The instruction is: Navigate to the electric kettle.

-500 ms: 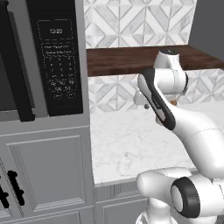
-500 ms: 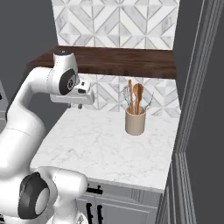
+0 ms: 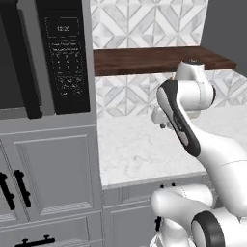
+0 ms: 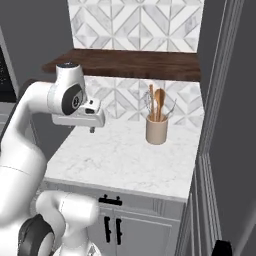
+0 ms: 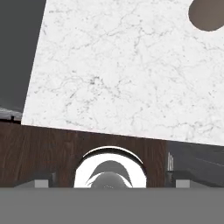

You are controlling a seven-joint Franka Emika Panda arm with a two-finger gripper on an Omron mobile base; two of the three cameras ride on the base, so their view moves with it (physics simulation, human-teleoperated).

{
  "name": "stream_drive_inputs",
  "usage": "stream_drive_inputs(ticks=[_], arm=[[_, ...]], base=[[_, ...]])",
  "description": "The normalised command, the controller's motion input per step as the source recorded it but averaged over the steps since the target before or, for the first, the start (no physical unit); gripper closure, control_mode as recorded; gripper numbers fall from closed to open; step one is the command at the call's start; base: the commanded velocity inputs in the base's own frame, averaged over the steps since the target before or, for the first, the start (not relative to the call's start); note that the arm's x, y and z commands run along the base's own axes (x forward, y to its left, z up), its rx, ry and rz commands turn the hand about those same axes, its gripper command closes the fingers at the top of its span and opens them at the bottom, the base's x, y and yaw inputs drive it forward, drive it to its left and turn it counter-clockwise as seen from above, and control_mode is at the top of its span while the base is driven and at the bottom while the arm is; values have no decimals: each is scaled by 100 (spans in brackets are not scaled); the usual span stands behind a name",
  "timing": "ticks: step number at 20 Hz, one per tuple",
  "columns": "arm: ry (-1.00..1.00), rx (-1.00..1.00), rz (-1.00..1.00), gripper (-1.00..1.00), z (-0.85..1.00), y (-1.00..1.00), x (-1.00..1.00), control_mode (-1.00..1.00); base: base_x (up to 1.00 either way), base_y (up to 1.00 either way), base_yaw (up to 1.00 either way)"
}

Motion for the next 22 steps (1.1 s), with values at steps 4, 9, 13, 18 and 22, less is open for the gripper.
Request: stream_drive_inputs(ticks=[4, 9, 13, 18, 22], arm=[[0, 0, 0, -100, 0, 0, 0, 100], [0, 0, 0, -100, 0, 0, 0, 100], [0, 0, 0, -100, 0, 0, 0, 100], [0, 0, 0, -100, 0, 0, 0, 100], [0, 0, 0, -100, 0, 0, 0, 100]], base=[[-100, 2, 10], [-95, 38, -35], [-100, 64, -61], [-97, 35, -75], [-68, 19, -91]])
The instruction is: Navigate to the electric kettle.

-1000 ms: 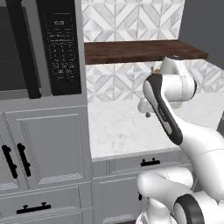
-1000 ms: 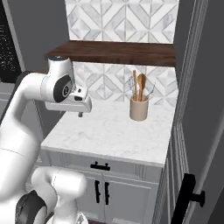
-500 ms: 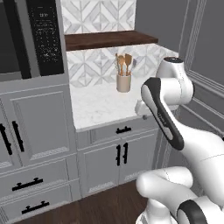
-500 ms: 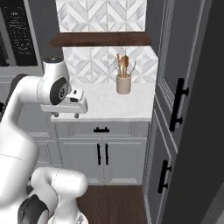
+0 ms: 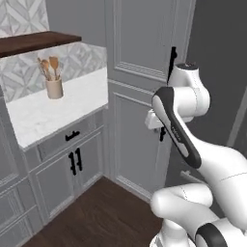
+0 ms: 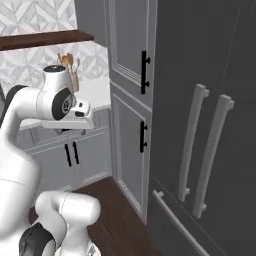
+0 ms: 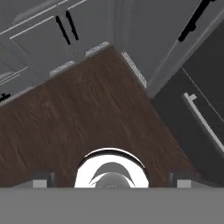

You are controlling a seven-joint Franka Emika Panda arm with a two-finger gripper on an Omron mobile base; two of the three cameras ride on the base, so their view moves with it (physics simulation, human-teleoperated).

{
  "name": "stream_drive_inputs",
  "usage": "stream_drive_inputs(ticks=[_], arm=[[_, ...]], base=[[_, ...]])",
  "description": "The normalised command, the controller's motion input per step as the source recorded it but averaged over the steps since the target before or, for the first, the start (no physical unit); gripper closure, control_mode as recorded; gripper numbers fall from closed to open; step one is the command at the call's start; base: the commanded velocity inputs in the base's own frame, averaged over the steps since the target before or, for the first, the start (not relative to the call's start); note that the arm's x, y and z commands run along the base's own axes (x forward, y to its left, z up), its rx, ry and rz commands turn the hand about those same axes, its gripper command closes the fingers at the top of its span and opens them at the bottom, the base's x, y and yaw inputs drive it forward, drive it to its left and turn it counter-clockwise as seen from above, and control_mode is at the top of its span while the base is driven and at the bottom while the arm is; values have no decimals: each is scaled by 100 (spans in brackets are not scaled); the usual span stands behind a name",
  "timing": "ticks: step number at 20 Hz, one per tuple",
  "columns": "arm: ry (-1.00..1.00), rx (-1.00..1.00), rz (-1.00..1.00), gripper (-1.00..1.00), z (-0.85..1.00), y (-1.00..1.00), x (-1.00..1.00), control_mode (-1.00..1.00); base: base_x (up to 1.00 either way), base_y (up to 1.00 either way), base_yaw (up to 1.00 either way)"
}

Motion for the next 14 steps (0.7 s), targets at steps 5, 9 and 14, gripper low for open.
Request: stream_drive_inputs(ticks=[5, 9, 14], arm=[[0, 0, 0, -100, 0, 0, 0, 100], [0, 0, 0, -100, 0, 0, 0, 100], [0, 0, 0, -100, 0, 0, 0, 100]], base=[[-66, 17, -90], [-77, 18, -85], [-75, 20, -87]])
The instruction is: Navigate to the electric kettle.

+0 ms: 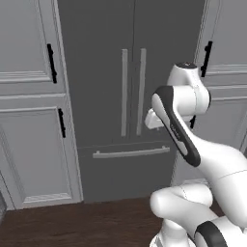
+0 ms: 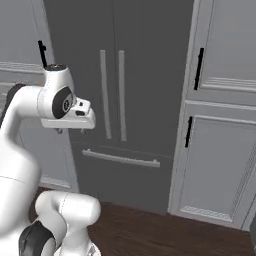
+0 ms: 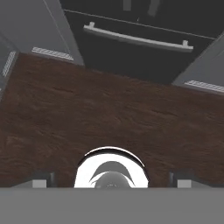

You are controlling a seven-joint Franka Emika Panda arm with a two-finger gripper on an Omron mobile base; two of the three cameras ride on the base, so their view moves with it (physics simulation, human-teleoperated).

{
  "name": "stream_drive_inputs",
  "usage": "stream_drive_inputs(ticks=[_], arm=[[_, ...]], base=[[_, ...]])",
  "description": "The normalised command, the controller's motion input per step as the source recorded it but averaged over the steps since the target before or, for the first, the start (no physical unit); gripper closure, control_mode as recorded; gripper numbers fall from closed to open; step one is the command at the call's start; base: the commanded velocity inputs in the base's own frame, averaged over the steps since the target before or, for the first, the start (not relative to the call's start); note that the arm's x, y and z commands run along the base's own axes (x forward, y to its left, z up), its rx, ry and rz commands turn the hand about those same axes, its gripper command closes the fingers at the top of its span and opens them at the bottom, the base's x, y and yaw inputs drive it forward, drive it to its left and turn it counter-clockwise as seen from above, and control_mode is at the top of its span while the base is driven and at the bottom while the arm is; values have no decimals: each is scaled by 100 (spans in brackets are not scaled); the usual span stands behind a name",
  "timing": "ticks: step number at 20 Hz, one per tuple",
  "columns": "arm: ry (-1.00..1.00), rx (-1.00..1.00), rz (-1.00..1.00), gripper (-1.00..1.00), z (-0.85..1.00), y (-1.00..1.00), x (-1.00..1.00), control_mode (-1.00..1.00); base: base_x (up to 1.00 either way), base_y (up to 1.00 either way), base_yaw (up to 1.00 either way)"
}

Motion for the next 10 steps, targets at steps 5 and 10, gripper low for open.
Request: stream_drive_inputs(ticks=[5, 10], arm=[[0, 0, 0, -100, 0, 0, 0, 100], [0, 0, 0, -100, 0, 0, 0, 100]], base=[[-18, 5, -99], [0, 0, -100]])
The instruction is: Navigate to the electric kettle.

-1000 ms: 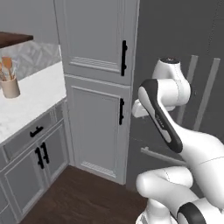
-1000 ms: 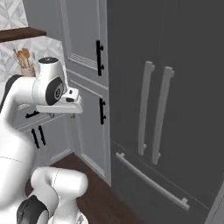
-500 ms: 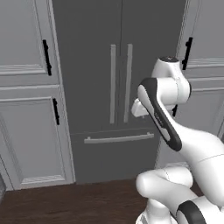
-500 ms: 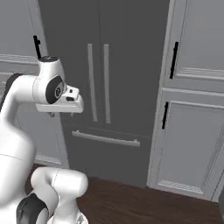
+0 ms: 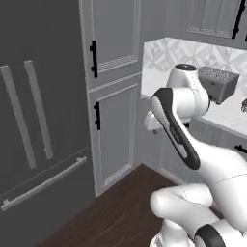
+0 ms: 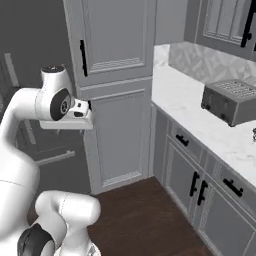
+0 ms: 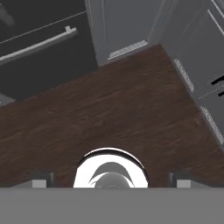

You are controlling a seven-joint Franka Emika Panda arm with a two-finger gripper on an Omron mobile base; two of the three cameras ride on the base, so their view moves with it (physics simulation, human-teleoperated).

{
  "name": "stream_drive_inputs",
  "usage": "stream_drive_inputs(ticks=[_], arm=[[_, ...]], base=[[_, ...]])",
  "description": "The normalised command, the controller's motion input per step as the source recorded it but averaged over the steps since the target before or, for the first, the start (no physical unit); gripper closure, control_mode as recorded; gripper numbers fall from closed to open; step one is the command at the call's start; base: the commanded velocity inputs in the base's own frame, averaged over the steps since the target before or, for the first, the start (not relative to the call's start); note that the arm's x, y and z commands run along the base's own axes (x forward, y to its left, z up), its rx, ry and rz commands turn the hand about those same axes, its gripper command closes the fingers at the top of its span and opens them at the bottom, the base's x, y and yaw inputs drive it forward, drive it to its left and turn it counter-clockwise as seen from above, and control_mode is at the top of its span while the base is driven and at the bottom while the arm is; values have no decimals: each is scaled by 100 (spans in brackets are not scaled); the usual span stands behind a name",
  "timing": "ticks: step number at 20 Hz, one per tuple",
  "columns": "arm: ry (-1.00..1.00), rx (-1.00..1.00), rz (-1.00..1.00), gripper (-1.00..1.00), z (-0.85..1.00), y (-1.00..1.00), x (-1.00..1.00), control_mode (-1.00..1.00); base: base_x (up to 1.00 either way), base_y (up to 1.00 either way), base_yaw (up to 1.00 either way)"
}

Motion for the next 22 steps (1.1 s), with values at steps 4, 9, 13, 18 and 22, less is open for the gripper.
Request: stream_drive_inputs(ticks=[4, 9, 13, 18, 22], arm=[[0, 0, 0, -100, 0, 0, 0, 100], [0, 0, 0, -100, 0, 0, 0, 100], [0, 0, 0, -100, 0, 0, 0, 100], [0, 0, 0, -100, 0, 0, 0, 100], [0, 0, 0, -100, 0, 0, 0, 100]], base=[[0, 0, -100], [0, 0, -100], [0, -3, -100], [7, -19, -87], [17, -29, -64]])
